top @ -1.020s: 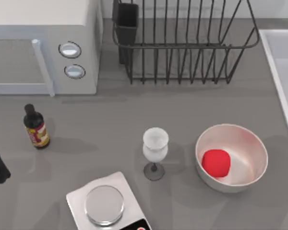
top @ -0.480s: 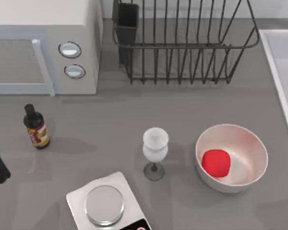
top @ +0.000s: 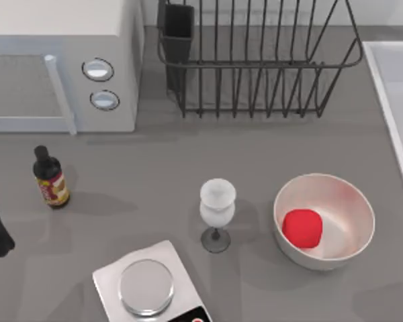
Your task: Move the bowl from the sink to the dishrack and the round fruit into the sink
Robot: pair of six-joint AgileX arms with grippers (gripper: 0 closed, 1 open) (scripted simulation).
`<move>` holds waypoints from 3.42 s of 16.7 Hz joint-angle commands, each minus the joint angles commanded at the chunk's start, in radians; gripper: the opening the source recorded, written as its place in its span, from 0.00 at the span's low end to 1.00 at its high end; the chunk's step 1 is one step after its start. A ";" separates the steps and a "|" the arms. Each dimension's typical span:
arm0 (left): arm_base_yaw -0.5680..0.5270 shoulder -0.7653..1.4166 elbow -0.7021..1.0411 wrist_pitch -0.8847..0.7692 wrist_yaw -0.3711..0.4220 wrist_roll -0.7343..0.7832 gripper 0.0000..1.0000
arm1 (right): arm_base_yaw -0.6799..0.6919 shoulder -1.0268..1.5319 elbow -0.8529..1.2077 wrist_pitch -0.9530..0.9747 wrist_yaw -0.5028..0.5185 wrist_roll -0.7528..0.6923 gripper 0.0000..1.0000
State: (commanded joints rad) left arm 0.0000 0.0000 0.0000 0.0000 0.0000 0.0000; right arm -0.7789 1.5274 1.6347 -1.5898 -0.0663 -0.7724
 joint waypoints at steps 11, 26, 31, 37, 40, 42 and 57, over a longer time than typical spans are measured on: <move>0.000 0.000 0.000 0.000 0.000 0.000 1.00 | 0.731 0.100 0.060 0.606 0.370 0.388 0.00; 0.000 0.000 0.000 0.000 0.000 0.000 1.00 | 1.573 0.138 0.020 1.583 0.888 0.795 0.00; 0.000 0.000 0.000 0.000 0.000 0.000 1.00 | 1.570 0.141 0.020 1.582 0.884 0.797 0.00; 0.000 0.000 0.000 0.000 0.000 0.000 1.00 | 1.535 0.247 -0.049 1.747 0.851 0.796 0.00; 0.000 0.000 0.000 0.000 0.000 0.000 1.00 | 1.497 0.347 -0.130 1.950 0.813 0.796 0.00; 0.000 0.000 0.000 0.000 0.000 0.000 1.00 | 1.469 0.413 -0.190 2.089 0.785 0.795 0.00; 0.000 0.000 0.000 0.000 0.000 0.000 1.00 | 1.411 0.517 -0.302 2.291 0.731 0.790 0.38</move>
State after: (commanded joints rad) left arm 0.0000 0.0000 0.0000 0.0000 0.0000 0.0000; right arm 0.6320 2.0445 1.3330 0.7007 0.6652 0.0178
